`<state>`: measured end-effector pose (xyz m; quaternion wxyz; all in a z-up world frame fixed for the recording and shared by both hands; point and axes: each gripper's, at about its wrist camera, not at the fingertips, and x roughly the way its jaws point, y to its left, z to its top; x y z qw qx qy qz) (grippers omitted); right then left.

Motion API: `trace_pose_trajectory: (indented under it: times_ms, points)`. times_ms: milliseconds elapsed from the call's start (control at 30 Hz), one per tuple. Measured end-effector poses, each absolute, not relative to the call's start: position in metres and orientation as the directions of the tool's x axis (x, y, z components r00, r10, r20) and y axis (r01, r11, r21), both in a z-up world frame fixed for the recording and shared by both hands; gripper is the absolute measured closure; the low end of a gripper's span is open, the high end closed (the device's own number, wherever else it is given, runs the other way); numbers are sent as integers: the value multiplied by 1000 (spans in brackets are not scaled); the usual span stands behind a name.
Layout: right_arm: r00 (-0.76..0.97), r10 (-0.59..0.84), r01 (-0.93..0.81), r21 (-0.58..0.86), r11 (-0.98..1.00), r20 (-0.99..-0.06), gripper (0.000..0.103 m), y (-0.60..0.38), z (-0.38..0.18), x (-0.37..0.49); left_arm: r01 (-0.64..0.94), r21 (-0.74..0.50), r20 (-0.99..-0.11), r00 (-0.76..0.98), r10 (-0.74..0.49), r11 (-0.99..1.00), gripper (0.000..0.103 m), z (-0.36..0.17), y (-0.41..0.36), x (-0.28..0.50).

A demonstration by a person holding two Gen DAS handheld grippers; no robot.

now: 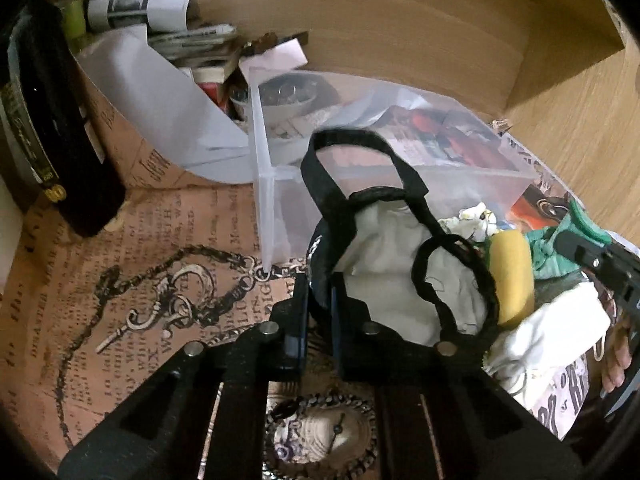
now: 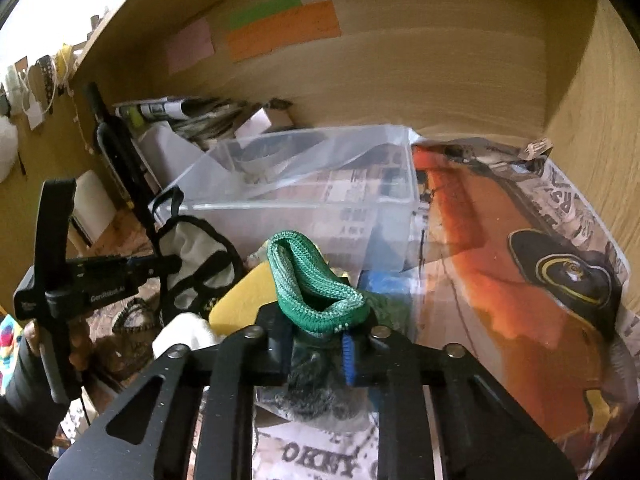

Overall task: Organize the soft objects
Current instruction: 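Grasp the green knitted cord with the right tool while the left tool grasps the black-trimmed mask, then lower the cord and mask into the clear box and open both tools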

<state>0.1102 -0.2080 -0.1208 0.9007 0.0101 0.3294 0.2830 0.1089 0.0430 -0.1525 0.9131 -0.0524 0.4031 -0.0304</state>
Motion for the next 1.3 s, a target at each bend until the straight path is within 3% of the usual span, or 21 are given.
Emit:
trace_pose_trajectory:
  times_ms: [800,1033,1300]
  points:
    - [753,524,-519,131,845,-399,90,-208,-52,115,44,-63,-506,859,-70,997,97,-49,33,88]
    - [746,534,-544,98,833,-398,90,-195,-41,134,8,-42,-445,895,-26,999,97,-23,36,113]
    - [718,526,-558,75,826,-457,90,-175,-46,166,-24,-42,-474,881,1,999,97,-28,41,157]
